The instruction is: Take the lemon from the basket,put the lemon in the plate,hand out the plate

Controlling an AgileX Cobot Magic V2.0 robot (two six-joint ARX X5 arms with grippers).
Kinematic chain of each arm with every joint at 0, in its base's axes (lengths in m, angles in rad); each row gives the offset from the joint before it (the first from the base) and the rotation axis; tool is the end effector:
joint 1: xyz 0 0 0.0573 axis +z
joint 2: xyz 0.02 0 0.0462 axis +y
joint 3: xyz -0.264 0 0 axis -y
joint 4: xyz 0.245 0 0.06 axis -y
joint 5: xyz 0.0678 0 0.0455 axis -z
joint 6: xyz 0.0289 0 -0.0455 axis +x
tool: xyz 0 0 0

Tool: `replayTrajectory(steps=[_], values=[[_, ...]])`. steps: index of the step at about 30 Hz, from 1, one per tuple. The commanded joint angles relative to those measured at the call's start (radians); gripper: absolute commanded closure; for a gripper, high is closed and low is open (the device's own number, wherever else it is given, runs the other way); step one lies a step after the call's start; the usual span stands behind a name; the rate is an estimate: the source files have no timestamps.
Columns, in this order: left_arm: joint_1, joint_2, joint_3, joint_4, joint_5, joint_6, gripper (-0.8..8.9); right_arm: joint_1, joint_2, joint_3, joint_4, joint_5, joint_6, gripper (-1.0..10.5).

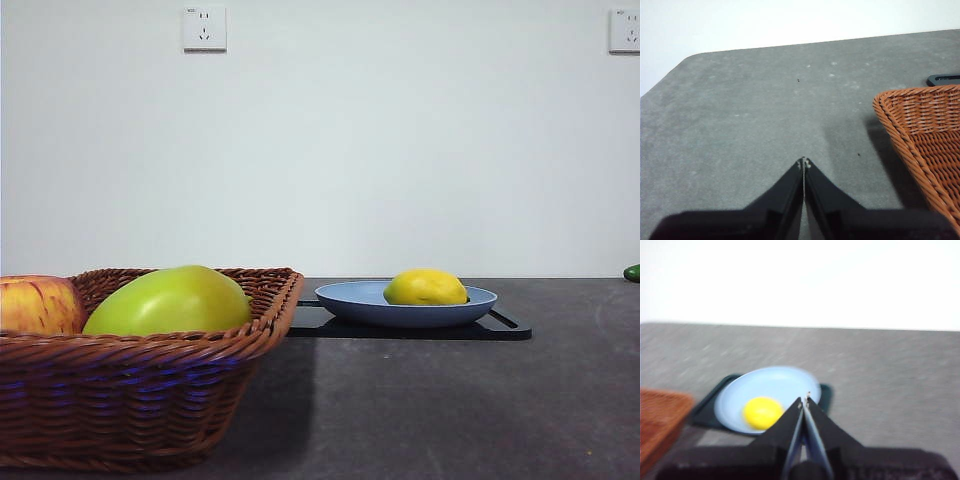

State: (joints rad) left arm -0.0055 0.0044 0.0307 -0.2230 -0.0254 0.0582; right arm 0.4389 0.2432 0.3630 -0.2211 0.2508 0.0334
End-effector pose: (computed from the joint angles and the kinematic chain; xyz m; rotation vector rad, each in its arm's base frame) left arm 0.0942 0.0002 0.1522 0.0610 0.1972 0.0141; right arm 0.0892 0.0339 0.2462 -0.0010 0.0986 0.1863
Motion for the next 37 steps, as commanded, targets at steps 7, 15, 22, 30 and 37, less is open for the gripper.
replayTrajectory(steps=[7, 15, 22, 30, 37], values=[[0.002, -0.002, -0.008, -0.002, 0.003, -0.01, 8.05, -0.307, -0.14, -0.223, 0.105, -0.308, -0.061, 9.4], [0.002, -0.002, -0.008, -0.002, 0.003, -0.01, 8.05, -0.365, -0.225, -0.328, 0.109, -0.33, -0.061, 9.4], [0.002, -0.002, -0.008, -0.002, 0.003, -0.01, 8.05, -0.365, -0.244, -0.355, 0.071, -0.33, -0.053, 9.4], [0.002, -0.002, -0.008, -0.002, 0.003, -0.01, 8.05, -0.365, -0.243, -0.354, 0.064, -0.324, -0.042, 9.4], [0.002, -0.002, -0.008, -0.002, 0.003, -0.01, 8.05, -0.365, -0.243, -0.355, 0.063, -0.323, -0.042, 9.4]])
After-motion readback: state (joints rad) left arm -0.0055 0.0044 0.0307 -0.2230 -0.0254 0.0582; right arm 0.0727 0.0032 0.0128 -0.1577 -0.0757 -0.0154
